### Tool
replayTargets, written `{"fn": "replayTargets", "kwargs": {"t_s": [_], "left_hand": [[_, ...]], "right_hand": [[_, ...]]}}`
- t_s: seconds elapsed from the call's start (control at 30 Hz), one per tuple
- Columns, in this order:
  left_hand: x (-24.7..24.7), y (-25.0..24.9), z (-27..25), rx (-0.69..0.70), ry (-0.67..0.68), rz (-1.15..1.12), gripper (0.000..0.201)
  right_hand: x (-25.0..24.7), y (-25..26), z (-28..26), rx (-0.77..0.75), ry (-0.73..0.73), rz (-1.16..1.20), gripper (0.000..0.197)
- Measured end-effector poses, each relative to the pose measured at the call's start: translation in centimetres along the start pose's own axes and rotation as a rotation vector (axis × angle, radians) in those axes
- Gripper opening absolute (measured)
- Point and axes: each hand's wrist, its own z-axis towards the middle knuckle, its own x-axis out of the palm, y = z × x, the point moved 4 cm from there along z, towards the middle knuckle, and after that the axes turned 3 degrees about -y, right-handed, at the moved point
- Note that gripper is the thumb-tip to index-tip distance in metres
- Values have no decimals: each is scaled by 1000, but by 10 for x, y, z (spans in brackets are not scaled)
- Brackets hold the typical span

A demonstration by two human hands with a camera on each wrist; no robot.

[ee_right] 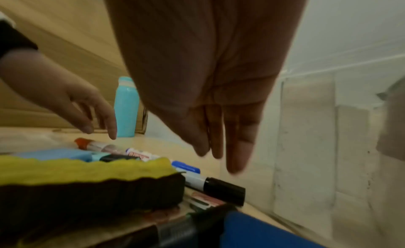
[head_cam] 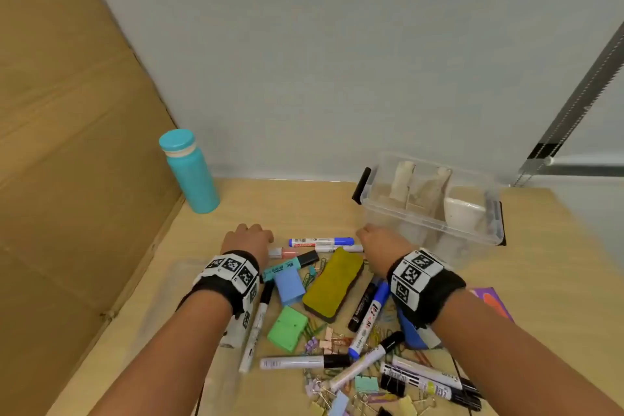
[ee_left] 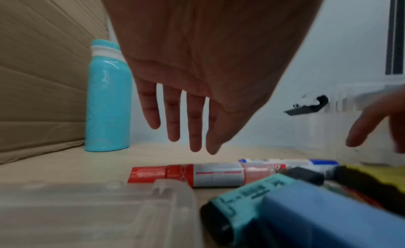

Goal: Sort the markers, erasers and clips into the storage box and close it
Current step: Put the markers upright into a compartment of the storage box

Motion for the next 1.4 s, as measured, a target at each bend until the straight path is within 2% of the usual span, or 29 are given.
{"fn": "replayTargets", "kwargs": {"t_s": [0.07,0.17,0.27,0.47,0.57,0.67,0.8,0.87,0.93,1.13,1.4], "left_hand": [[2,2,3,7,-11,65,42],[6,0,9,11,26,103,42],[8,1,15,6,121,136,38],[6,2,18,65,136,143,31],[0,8,15,89,68,86,30],[-9,13,7,117,-30,-64,27],[-13,3,-4,193,-82,-179,22],[-8,-1,-5,203,-66,-247,19],[2,-5,-7,205,-6,-293,21],[15,-13,1,203,129,-249,31],[18,-13,6,173,225,-191,28]], "right_hand": [[6,3,6,65,78,-48,35],[13,8,11,98,116,-108,33],[14,12,15,109,116,-134,33],[2,17,3,178,95,-45,36],[-6,22,-11,207,24,49,34],[-16,28,-18,201,-90,152,25],[-27,33,4,170,-173,235,21],[-23,36,23,161,-148,234,19],[-12,39,39,196,-66,188,27],[11,37,62,244,104,58,37],[21,27,62,149,122,64,37]]}}
